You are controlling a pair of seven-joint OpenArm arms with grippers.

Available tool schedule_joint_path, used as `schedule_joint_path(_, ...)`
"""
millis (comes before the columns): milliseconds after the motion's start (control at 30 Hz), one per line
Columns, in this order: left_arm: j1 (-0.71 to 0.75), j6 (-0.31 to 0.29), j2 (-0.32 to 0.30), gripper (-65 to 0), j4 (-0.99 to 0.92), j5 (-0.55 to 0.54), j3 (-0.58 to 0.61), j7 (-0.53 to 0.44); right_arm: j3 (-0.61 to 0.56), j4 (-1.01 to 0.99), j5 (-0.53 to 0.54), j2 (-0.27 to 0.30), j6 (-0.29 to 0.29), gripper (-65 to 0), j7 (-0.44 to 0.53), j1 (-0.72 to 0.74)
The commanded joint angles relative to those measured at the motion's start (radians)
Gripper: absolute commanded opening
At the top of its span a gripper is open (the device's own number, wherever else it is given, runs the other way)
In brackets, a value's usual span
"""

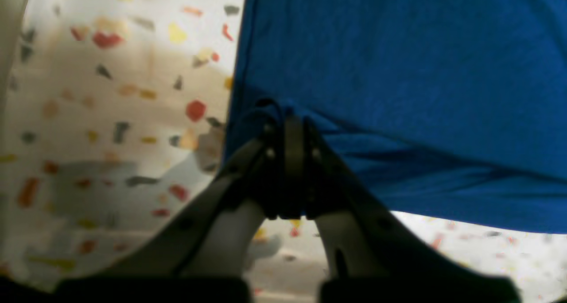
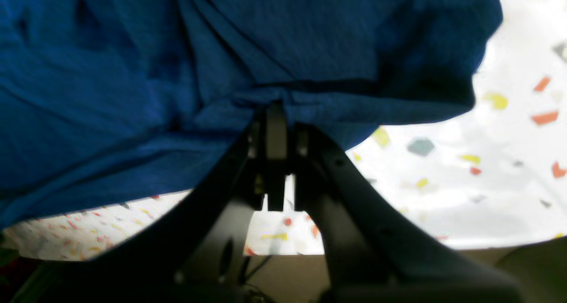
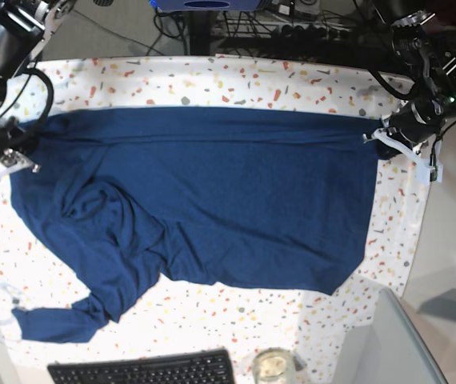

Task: Layout the t-shirt on the table in an organized manner, then fold the t-shirt properly
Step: 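Drag the held shoulder edge with both grippers across the table, then lower the shoulder edge flat with both grippers and hold it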

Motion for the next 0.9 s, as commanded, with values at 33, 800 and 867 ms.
schedule_joint_path(33,-0.026,0.001,-0.005,-65.0,0.016,0.033,-0.003,-0.016,0.003,0.013,0.006,0.014,-0.006,-64.8,0.010,0.027)
schedule_joint_path(800,-0.118,0.001,-0.013,-65.0,-0.067,0.051,0.040,-0.019,0.001,-0.086,0.004,0.018,-0.045,-64.8,0.089,0.087)
schedule_joint_path(867,-0.124,0.001,-0.013,-65.0,-0.069,0.051,0.035,-0.019,0.001,-0.086,0.004,0.024,-0.051,-64.8,0.103,0.087)
